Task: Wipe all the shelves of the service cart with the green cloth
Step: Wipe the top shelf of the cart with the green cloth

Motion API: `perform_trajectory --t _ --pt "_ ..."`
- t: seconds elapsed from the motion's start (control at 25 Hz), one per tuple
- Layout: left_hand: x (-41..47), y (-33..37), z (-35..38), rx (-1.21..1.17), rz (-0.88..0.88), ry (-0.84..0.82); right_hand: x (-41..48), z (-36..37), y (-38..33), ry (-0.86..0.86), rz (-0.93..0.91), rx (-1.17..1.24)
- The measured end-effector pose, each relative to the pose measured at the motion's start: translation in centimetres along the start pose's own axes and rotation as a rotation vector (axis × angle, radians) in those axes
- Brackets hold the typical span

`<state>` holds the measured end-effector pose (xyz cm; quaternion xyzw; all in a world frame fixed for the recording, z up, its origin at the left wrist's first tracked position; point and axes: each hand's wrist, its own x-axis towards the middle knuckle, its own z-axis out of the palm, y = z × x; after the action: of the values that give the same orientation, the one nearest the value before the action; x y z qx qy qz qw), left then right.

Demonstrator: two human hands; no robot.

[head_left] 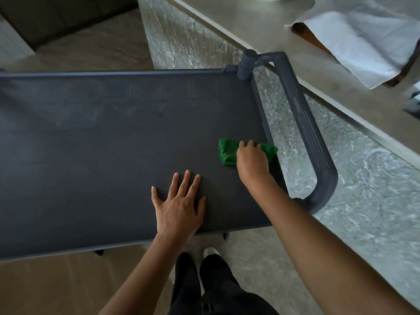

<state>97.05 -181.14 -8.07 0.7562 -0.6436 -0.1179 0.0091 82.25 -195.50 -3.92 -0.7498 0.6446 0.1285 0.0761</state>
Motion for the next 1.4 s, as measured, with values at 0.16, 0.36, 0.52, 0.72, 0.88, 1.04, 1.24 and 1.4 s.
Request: perform_trajectory --t 0.16,0.36,0.52,0.72,0.88,1.04,1.24,1.4 --pt "0.2 0.1 0.2 -0.003 -0.002 0.006 -6.4 2.1 0.6 -0.063 -0.005 -0.007" --pt "0.3 0.1 0.4 -0.007 -0.006 0.018 -10.4 4.1 1.1 -0.148 -0.021 -0.041" --pt "0.1 -0.1 0.6 -0.023 -0.002 0.025 -10.4 4.1 1.1 -0.142 -0.028 -0.024" --pt "0.2 -0.2 0.6 -0.042 0.008 0.028 -7.9 2.7 0.2 -0.102 -0.010 -0.033" --pt "0.2 -0.3 0.7 -0.029 0.010 0.022 -2.1 1.2 -0.3 -0.021 0.003 -0.064" --pt "0.3 -0.3 0.6 -0.034 0.005 0.009 4.9 -0.8 -1.1 0.119 0.002 -0.008" --pt "0.2 -0.2 0.4 -0.014 -0.005 -0.005 11.5 -3.5 -0.8 0.174 -0.047 -0.023" --pt "0.2 0.0 0.2 -0.010 -0.007 -0.011 12.5 -3.8 -0.3 0.144 -0.063 -0.057"
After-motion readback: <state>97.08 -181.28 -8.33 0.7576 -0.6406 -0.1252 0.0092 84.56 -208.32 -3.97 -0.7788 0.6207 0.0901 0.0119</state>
